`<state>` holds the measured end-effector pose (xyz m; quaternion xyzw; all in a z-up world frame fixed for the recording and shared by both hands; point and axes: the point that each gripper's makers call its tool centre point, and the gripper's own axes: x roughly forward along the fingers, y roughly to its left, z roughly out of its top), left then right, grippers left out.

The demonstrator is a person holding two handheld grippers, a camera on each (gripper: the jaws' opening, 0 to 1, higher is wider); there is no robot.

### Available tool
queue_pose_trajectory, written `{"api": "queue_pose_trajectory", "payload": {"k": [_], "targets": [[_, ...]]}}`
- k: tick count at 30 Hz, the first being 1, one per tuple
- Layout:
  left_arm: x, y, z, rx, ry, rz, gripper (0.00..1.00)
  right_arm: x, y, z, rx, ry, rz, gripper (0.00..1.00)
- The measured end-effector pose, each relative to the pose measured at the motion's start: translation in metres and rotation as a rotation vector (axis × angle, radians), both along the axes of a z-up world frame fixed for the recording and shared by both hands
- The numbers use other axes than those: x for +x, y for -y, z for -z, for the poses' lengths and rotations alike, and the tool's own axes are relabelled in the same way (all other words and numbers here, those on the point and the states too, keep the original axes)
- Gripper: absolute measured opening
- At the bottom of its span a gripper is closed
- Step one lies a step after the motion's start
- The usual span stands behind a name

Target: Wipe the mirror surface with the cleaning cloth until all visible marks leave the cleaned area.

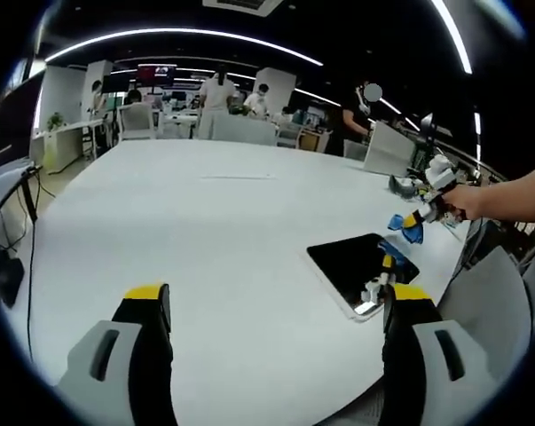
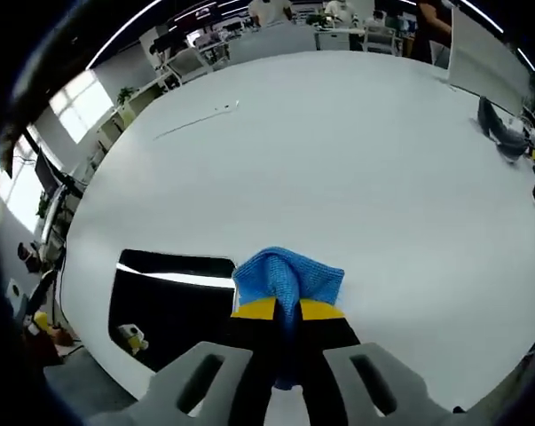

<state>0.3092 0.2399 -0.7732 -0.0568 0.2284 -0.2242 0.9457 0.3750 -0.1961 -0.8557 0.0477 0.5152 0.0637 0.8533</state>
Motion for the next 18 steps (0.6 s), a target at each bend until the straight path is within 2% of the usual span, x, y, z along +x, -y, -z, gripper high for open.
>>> {"api": "queue_pose_trajectory", "payload": {"k": [2, 5, 8, 13, 16, 18], "targets": [[0.0, -0.001, 0.0, 0.002, 0.002, -0.001, 0.99, -0.006, 0.006, 0.008, -0.013, -0.004, -0.015, 0.03], [-0.001, -0.004, 0.0, 0.011, -0.001, 0.001, 0.99, -0.013, 0.012, 0.017, 0.017, -0.02, 0.011, 0.03], [-0.002, -0.005, -0.001, 0.015, -0.003, 0.0, 0.99, -0.015, 0.014, 0.022, -0.014, -0.013, -0.007, 0.03], [-0.003, -0.006, -0.002, 0.022, -0.001, 0.006, 0.99, -0.009, 0.014, 0.02, -0.062, 0.012, -0.078, 0.03], [-0.003, -0.006, -0.004, 0.024, 0.001, 0.006, 0.99, -0.007, 0.015, 0.02, -0.06, 0.019, -0.073, 0.04], [-0.004, -0.005, -0.004, 0.023, 0.001, 0.006, 0.99, -0.005, 0.012, 0.02, -0.102, 0.04, -0.133, 0.06]]}}
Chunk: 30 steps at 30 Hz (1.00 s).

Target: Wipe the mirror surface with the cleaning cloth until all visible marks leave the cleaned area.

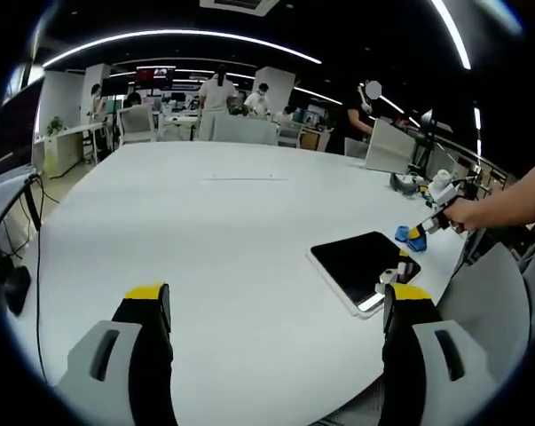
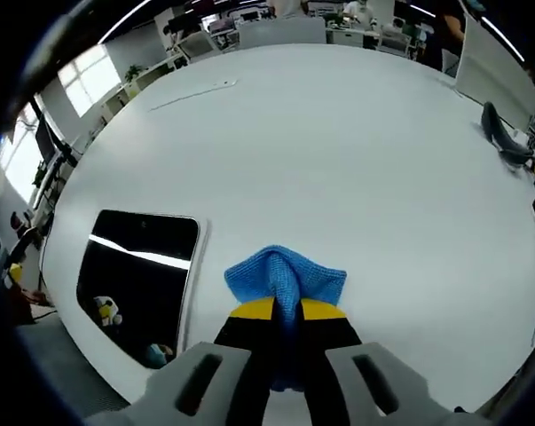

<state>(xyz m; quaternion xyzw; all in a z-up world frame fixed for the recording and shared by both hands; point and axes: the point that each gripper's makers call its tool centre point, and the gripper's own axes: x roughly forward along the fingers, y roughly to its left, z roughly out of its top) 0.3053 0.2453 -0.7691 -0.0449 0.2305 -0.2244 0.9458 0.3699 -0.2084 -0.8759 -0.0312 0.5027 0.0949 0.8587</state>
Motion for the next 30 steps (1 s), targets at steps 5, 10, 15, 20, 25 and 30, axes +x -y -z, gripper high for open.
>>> {"api": "queue_pose_trajectory", "payload": {"k": [5, 10, 15, 20, 25, 30], "targets": [[-0.003, 0.0, 0.003, 0.005, -0.008, 0.0, 0.99, -0.001, -0.009, 0.0, -0.06, 0.033, -0.023, 0.18], [-0.004, 0.0, 0.003, 0.003, -0.01, -0.004, 0.99, -0.001, -0.01, 0.001, -0.106, 0.065, -0.024, 0.24], [-0.004, 0.001, 0.005, 0.002, -0.013, -0.006, 0.99, 0.0, -0.006, 0.001, -0.083, 0.079, -0.002, 0.28], [-0.003, 0.0, 0.005, 0.002, -0.004, -0.013, 0.99, 0.008, -0.019, -0.013, 0.041, 0.13, -0.005, 0.49], [-0.003, -0.002, 0.003, -0.006, 0.015, -0.01, 0.99, 0.006, -0.017, -0.042, 0.113, 0.233, -0.115, 0.75], [-0.008, 0.008, 0.0, 0.057, 0.085, 0.099, 0.99, -0.012, -0.007, -0.073, 0.159, 0.371, -0.225, 0.94]]}}
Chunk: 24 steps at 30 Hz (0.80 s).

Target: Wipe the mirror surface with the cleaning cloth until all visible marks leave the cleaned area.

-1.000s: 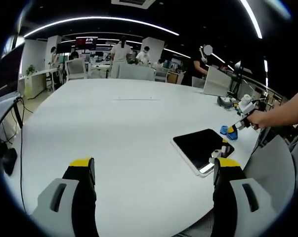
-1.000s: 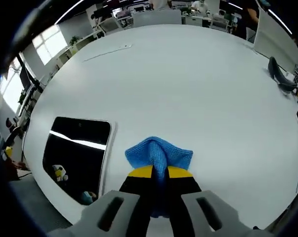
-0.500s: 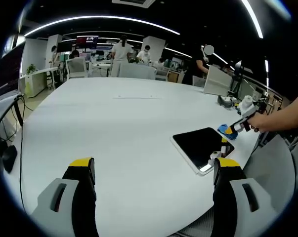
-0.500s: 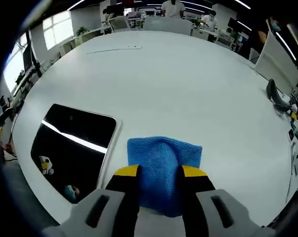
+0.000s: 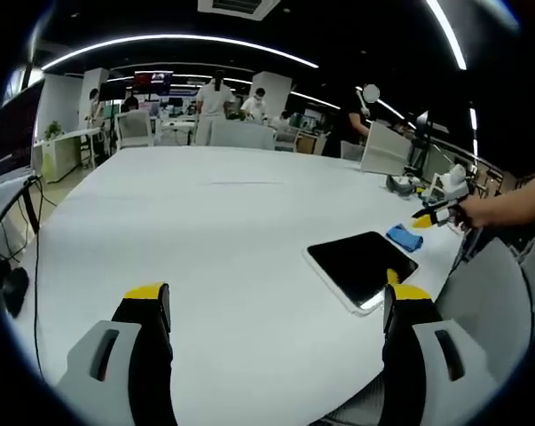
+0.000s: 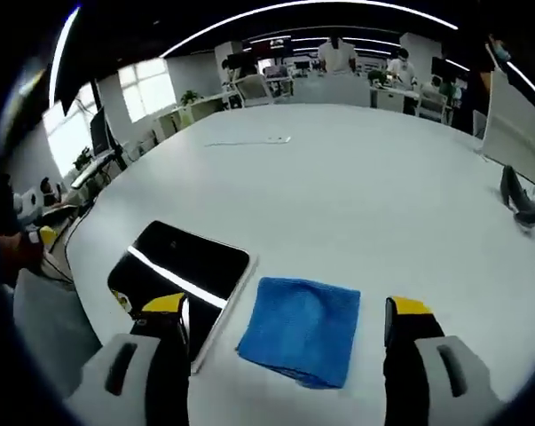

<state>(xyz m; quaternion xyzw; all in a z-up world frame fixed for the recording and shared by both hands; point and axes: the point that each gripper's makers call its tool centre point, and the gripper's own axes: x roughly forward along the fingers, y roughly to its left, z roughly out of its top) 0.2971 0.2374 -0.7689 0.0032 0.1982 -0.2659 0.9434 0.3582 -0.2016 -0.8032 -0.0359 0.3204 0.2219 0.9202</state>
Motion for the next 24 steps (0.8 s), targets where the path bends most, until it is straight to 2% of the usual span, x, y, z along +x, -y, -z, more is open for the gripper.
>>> {"api": "queue_pose_trajectory", "payload": {"k": [1, 2, 5, 8, 10, 12, 15, 19, 22, 24], "targets": [[-0.002, 0.001, 0.0, 0.014, 0.002, 0.009, 0.99, -0.007, 0.008, -0.004, -0.04, 0.037, -0.021, 0.96], [-0.004, 0.002, -0.001, -0.004, -0.009, 0.003, 0.99, -0.013, 0.01, -0.007, -0.039, 0.055, -0.041, 0.97], [-0.005, -0.005, -0.001, -0.06, -0.028, -0.033, 0.99, -0.037, 0.028, 0.001, -0.064, 0.033, -0.052, 0.98], [-0.006, -0.012, 0.002, -0.076, -0.052, -0.054, 0.99, -0.057, 0.039, 0.007, -0.019, -0.004, -0.028, 0.98], [-0.007, -0.015, -0.001, -0.093, -0.053, -0.063, 0.99, -0.066, 0.045, 0.005, -0.022, -0.001, -0.011, 0.98], [-0.008, -0.017, -0.001, -0.088, -0.048, -0.064, 0.99, -0.071, 0.047, -0.001, -0.024, 0.029, 0.011, 0.98], [-0.01, -0.017, -0.002, -0.09, -0.05, -0.051, 0.99, -0.075, 0.043, -0.005, 0.009, 0.038, 0.03, 0.98], [-0.014, -0.021, 0.002, -0.066, -0.059, -0.054, 0.99, -0.079, 0.028, -0.006, -0.024, 0.058, -0.007, 0.98], [-0.012, -0.027, -0.002, -0.054, -0.032, -0.086, 0.99, -0.077, 0.022, -0.006, -0.018, 0.066, -0.017, 0.98], [-0.011, -0.03, -0.008, -0.101, -0.039, -0.114, 0.99, -0.075, 0.021, -0.001, -0.024, 0.046, -0.02, 0.98]]}}
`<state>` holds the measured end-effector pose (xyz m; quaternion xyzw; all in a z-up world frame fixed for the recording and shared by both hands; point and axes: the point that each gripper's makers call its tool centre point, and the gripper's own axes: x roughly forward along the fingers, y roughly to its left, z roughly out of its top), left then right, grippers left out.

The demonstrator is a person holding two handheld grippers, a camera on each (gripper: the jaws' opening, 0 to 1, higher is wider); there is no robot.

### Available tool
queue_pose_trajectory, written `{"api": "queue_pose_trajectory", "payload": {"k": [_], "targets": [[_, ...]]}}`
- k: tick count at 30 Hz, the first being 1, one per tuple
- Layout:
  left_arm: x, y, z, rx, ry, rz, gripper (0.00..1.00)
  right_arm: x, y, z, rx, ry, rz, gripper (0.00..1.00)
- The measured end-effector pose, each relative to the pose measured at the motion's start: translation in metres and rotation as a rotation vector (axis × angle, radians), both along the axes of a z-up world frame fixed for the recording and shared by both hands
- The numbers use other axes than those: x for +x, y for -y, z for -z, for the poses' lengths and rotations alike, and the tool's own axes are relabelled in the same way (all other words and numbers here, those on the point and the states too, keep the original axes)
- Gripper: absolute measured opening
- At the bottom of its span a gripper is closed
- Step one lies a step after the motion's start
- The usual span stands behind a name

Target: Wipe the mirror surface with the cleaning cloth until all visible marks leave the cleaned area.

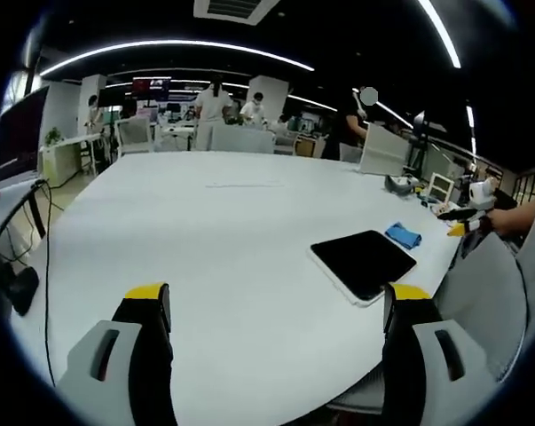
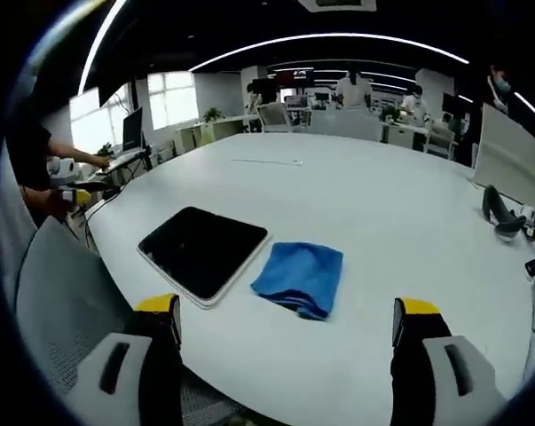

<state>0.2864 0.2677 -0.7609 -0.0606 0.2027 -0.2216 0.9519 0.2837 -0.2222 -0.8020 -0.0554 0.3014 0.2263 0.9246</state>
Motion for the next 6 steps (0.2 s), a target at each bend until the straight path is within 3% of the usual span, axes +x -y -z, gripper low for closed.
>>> {"api": "queue_pose_trajectory", "payload": {"k": [3, 6], "targets": [[0.0013, -0.0061, 0.0012, 0.011, -0.009, -0.016, 0.99, 0.0019, 0.0006, 0.0025, -0.013, -0.004, 0.005, 0.98], [0.002, -0.0075, 0.0042, -0.002, -0.03, -0.012, 0.99, 0.0038, 0.0029, 0.0047, 0.025, -0.014, 0.023, 0.98]]}}
